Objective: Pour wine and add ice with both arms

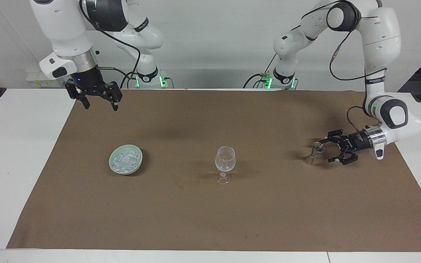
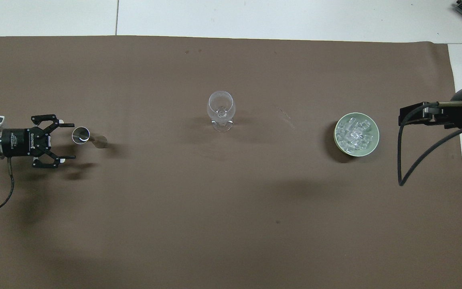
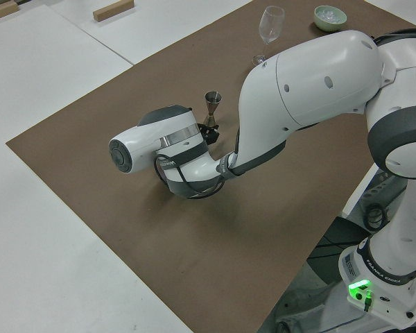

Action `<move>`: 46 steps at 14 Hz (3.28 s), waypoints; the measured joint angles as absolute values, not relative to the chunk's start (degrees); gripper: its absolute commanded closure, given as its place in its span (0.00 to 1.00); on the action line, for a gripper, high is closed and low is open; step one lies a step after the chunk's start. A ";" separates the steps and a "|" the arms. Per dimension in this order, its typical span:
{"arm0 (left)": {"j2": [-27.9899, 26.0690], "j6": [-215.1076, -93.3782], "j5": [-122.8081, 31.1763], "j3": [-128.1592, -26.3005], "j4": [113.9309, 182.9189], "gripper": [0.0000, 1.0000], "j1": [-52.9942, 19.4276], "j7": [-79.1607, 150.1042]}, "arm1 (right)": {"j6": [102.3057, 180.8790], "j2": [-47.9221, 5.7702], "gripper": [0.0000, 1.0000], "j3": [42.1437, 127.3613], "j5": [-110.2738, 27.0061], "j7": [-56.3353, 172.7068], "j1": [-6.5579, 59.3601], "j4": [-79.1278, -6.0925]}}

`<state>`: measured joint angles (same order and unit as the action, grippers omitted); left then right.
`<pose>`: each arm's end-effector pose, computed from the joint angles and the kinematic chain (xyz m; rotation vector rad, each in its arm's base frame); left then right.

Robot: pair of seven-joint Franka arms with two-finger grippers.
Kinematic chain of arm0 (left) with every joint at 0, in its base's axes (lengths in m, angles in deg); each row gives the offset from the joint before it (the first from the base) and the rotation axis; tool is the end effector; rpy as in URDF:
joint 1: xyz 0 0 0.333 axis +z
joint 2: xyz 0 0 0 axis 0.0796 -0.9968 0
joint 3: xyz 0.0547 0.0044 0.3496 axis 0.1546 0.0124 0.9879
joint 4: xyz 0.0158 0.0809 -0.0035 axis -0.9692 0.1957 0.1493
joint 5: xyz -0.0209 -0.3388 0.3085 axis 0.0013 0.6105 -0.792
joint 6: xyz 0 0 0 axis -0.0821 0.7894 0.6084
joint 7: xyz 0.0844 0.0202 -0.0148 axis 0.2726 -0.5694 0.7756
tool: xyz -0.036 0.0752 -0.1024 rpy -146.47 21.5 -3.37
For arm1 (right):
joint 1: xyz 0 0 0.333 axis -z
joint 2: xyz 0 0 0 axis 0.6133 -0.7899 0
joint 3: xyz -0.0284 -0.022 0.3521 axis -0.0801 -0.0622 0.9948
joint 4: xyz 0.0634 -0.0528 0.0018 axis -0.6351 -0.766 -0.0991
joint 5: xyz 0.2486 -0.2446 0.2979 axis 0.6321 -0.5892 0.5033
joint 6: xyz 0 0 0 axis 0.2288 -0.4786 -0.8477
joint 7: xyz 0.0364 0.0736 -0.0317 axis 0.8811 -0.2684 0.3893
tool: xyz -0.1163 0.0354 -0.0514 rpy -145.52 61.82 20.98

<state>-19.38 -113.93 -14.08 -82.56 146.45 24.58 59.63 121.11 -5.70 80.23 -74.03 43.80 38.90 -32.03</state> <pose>0.6373 0.1398 0.2307 1.5123 1.4962 -0.8966 0.6332 0.0140 0.6220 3.1106 -0.1235 0.1111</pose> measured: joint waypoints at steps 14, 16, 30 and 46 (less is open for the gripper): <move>-21.04 -114.07 -7.37 -83.11 148.28 0.00 22.83 57.71 | 121.11 -5.70 0.00 80.23 -74.03 43.80 38.90 -32.03; -21.04 -114.07 -6.75 -83.18 148.68 0.00 22.36 57.64 | 121.11 -5.70 0.00 80.23 -74.03 43.80 38.90 -32.03; -21.04 -114.07 -5.67 -83.12 148.92 0.11 21.42 57.43 | 121.11 -5.71 0.00 80.23 -74.03 43.80 38.90 -32.03; -21.03 -112.80 -5.67 -82.59 148.92 0.41 21.92 57.25 | 121.11 -5.70 0.00 80.23 -74.03 43.80 38.90 -32.03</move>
<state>-21.03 -112.80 -5.67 -82.59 148.92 21.92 57.25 121.11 -5.70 80.23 -74.03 43.80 38.90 -32.03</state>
